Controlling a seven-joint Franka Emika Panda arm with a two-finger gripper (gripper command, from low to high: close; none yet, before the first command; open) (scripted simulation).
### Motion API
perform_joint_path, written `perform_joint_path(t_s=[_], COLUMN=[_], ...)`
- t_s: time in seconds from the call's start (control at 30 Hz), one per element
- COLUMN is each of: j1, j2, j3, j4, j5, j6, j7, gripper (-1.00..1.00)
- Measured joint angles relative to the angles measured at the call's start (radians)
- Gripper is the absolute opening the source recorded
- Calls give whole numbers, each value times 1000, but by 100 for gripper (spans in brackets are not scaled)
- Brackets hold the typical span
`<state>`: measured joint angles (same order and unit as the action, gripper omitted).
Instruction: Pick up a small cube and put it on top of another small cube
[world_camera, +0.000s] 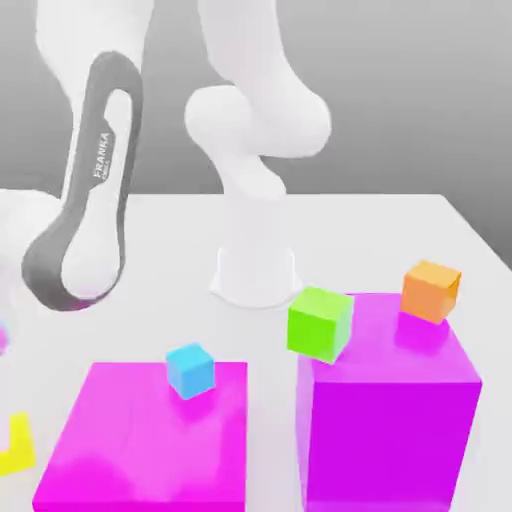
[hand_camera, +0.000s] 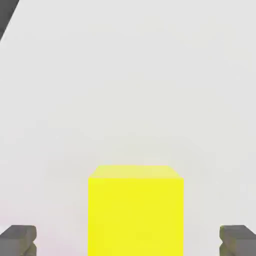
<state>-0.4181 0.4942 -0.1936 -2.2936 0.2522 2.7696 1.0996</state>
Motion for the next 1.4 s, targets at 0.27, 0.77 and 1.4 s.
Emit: perform_joint_path(t_s=[0.27,0.77,1.4], j1=[5,293,568], j2=[-18,-458,-803], j3=[-7,203,497], j4=[-4,34,-180], j5=[-9,-99,-132], j6=[-13,-546,-594], j7=[7,-363,-234], gripper=[-100,-100,100])
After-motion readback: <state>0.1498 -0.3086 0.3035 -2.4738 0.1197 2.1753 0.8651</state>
